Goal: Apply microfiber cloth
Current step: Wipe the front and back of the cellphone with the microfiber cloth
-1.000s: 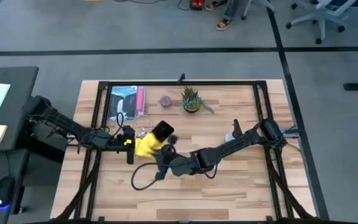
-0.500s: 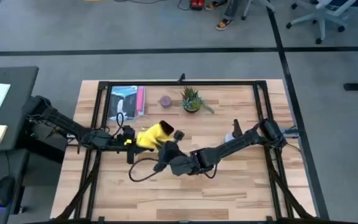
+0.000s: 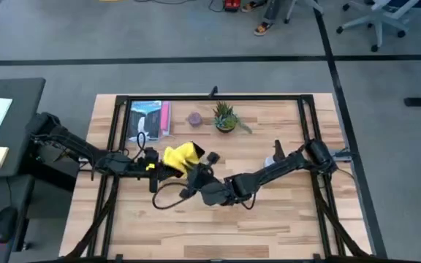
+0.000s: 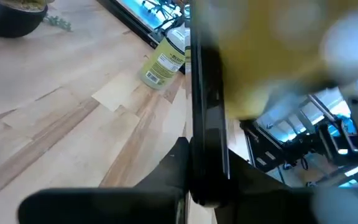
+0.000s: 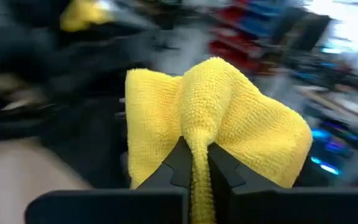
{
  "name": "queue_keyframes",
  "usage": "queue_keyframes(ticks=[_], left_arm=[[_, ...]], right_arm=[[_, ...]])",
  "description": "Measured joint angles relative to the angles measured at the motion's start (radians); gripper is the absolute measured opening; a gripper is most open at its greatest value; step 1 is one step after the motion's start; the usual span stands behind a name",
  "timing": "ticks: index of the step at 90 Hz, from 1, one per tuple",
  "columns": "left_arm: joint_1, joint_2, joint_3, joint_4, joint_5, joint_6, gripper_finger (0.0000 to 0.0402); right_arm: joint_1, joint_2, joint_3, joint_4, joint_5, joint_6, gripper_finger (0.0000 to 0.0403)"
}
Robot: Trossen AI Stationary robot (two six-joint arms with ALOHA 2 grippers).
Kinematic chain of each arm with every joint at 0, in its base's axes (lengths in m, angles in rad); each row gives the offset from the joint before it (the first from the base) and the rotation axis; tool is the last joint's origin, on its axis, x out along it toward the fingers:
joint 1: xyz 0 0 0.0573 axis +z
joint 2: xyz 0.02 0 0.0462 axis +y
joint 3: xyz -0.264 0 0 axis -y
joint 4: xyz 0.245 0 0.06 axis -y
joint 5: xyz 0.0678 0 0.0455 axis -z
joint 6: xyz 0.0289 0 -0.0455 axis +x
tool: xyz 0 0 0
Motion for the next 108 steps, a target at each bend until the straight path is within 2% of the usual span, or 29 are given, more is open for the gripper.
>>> queue_keyframes(ticks=[8, 23, 29, 34, 48, 51, 56, 64, 77, 90, 93, 96, 108], left_arm=[[0.000, 0.000, 0.000, 0.000, 0.000, 0.000, 0.0014], [0.000, 0.000, 0.000, -0.001, 0.001, 0.000, 0.0014], [0.000, 0.000, 0.000, -0.001, 0.001, 0.000, 0.0014], [0.000, 0.000, 0.000, -0.001, 0.000, 0.000, 0.0014], [0.000, 0.000, 0.000, -0.003, -0.003, -0.002, 0.0014], [0.000, 0.000, 0.000, -0.002, 0.000, -0.001, 0.0014], [0.000, 0.000, 0.000, -0.002, 0.004, -0.001, 0.0014], [0.000, 0.000, 0.000, -0.002, 0.005, -0.001, 0.0014], [0.000, 0.000, 0.000, 0.000, 0.005, 0.000, 0.0014], [-0.001, 0.001, 0.000, -0.006, 0.007, 0.001, 0.0014], [0.000, 0.002, 0.000, -0.008, 0.006, 0.001, 0.0014], [0.000, 0.002, 0.000, -0.007, -0.004, 0.000, 0.0014], [0.000, 0.000, 0.000, 0.009, -0.001, 0.000, 0.0014]], right_arm=[[-0.006, 0.000, 0.000, 0.000, -0.058, 0.000, 0.0002], [-0.036, 0.000, 0.000, -0.006, -0.339, 0.047, 0.0002], [-0.047, 0.000, 0.000, -0.030, -0.362, 0.060, 0.0002], [-0.048, 0.000, 0.000, -0.051, -0.294, 0.060, 0.0002], [-0.021, 0.000, 0.000, -0.079, 0.089, 0.029, 0.0002], [-0.016, 0.000, 0.000, -0.080, 0.128, 0.005, 0.0002], [-0.009, 0.000, 0.000, -0.081, 0.129, -0.036, 0.0002], [-0.005, 0.000, 0.000, -0.091, 0.020, -0.054, 0.0002], [-0.014, 0.000, 0.000, -0.160, -0.236, 0.118, 0.0002], [-0.018, -0.002, 0.000, -0.285, -0.375, 0.217, 0.0002], [-0.018, -0.002, 0.001, -0.312, -0.359, 0.228, 0.0002], [-0.011, -0.002, 0.001, -0.334, -0.299, 0.244, 0.0002], [0.040, 0.000, 0.000, -0.356, 0.109, 0.269, 0.0002]])
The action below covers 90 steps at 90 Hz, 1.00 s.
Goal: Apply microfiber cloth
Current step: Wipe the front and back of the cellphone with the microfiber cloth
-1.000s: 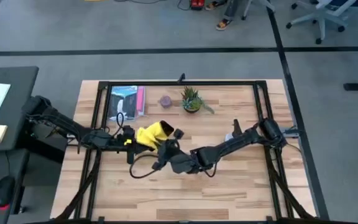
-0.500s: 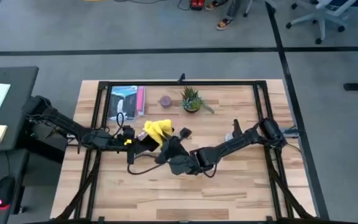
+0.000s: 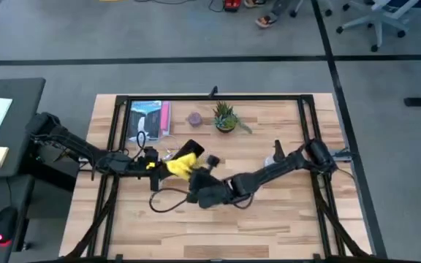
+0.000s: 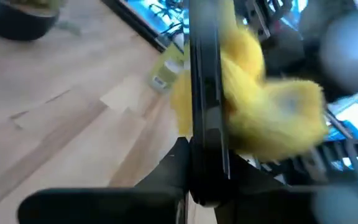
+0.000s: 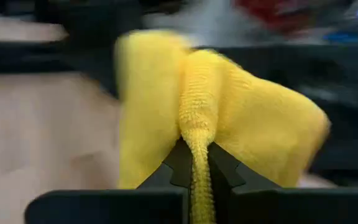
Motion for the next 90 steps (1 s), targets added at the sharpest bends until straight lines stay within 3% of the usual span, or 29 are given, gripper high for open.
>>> queue_keyframes(ticks=[7, 14, 20, 34, 40, 45, 60, 69, 76, 90], left_arm=[[-0.001, 0.000, 0.001, 0.000, 0.009, 0.001, 0.0014], [-0.001, 0.000, 0.001, -0.001, 0.007, 0.001, 0.0014], [0.000, 0.000, 0.001, -0.004, 0.000, 0.000, 0.0014], [0.000, 0.000, 0.001, -0.005, 0.004, 0.001, 0.0014], [-0.001, 0.000, 0.000, -0.011, 0.004, 0.001, 0.0014], [0.001, 0.000, 0.000, -0.008, -0.005, 0.001, 0.0014], [0.000, 0.000, 0.001, -0.002, 0.000, -0.002, 0.0014], [0.001, 0.000, 0.001, -0.003, -0.004, -0.002, 0.0014], [0.000, 0.000, 0.000, -0.010, -0.003, -0.005, 0.0014], [0.000, 0.000, 0.000, -0.005, 0.010, -0.002, 0.0014]], right_arm=[[0.017, 0.000, 0.000, 0.002, 0.140, -0.001, 0.0002], [0.016, 0.000, 0.000, 0.002, 0.124, -0.014, 0.0002], [0.006, 0.000, 0.000, 0.004, 0.008, 0.003, 0.0002], [-0.028, 0.000, 0.000, 0.005, -0.377, 0.052, 0.0002], [-0.036, 0.000, 0.000, -0.008, -0.444, 0.015, 0.0002], [-0.035, 0.000, 0.000, -0.025, -0.376, 0.004, 0.0002], [-0.012, -0.007, -0.001, -0.058, 0.011, 0.025, 0.0002], [-0.017, -0.013, 0.000, -0.049, 0.064, 0.013, 0.0002], [-0.020, -0.012, 0.000, -0.043, -0.019, 0.005, 0.0002], [-0.034, -0.001, 0.000, -0.021, -0.335, 0.093, 0.0002]])
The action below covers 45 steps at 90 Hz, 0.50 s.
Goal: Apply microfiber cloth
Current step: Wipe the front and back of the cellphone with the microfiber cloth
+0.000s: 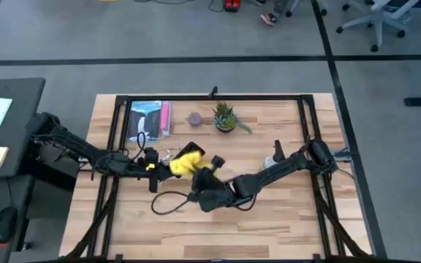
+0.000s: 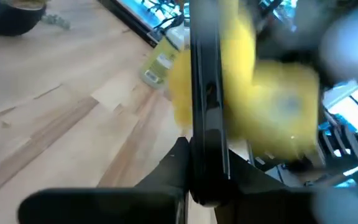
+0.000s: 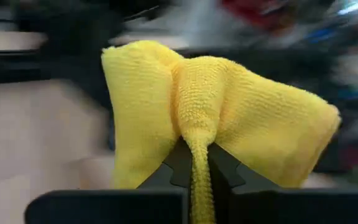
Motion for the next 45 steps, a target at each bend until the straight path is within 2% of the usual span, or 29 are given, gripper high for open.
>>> queue_keyframes(ticks=[7, 12, 16, 28, 34, 45], left_arm=[[0.000, 0.001, -0.001, -0.010, -0.004, 0.000, 0.0014], [0.000, 0.000, -0.001, -0.007, -0.008, 0.000, 0.0014], [0.001, 0.000, -0.001, -0.001, -0.016, 0.000, 0.0014], [0.001, 0.000, -0.001, -0.004, -0.013, 0.000, 0.0014], [0.001, 0.000, 0.000, -0.009, -0.014, -0.001, 0.0014], [0.001, 0.000, 0.000, -0.030, -0.012, -0.007, 0.0014]], right_arm=[[-0.007, 0.004, -0.001, -0.005, -0.073, 0.002, 0.0002], [-0.007, 0.002, 0.000, -0.019, -0.062, 0.010, 0.0002], [-0.004, 0.001, 0.001, -0.037, 0.012, 0.022, 0.0002], [0.019, 0.000, -0.002, -0.074, 0.324, 0.077, 0.0002], [0.017, -0.009, -0.001, -0.099, 0.398, 0.080, 0.0002], [0.009, -0.022, -0.001, -0.199, 0.466, 0.104, 0.0002]])
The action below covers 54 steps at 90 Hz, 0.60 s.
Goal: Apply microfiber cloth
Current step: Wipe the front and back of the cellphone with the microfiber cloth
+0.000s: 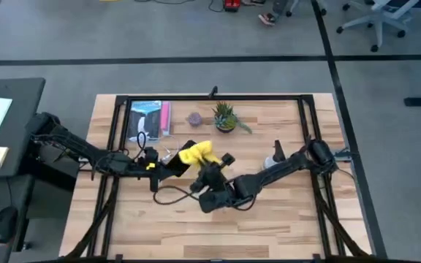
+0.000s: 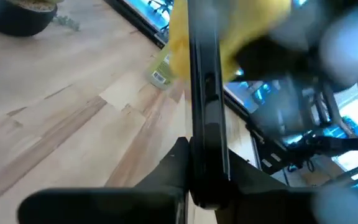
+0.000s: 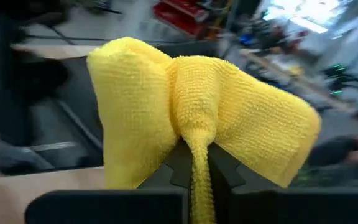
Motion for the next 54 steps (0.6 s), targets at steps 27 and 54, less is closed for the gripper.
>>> queue_keyframes(ticks=[27, 54], left_arm=[[-0.001, 0.000, 0.000, 0.000, 0.012, 0.004, 0.0014], [-0.001, 0.001, 0.000, -0.003, -0.001, -0.001, 0.0014]], right_arm=[[-0.031, -0.045, 0.000, 0.092, -0.027, 0.010, 0.0002], [-0.070, 0.012, -0.001, 0.389, -0.410, -0.298, 0.0002]])
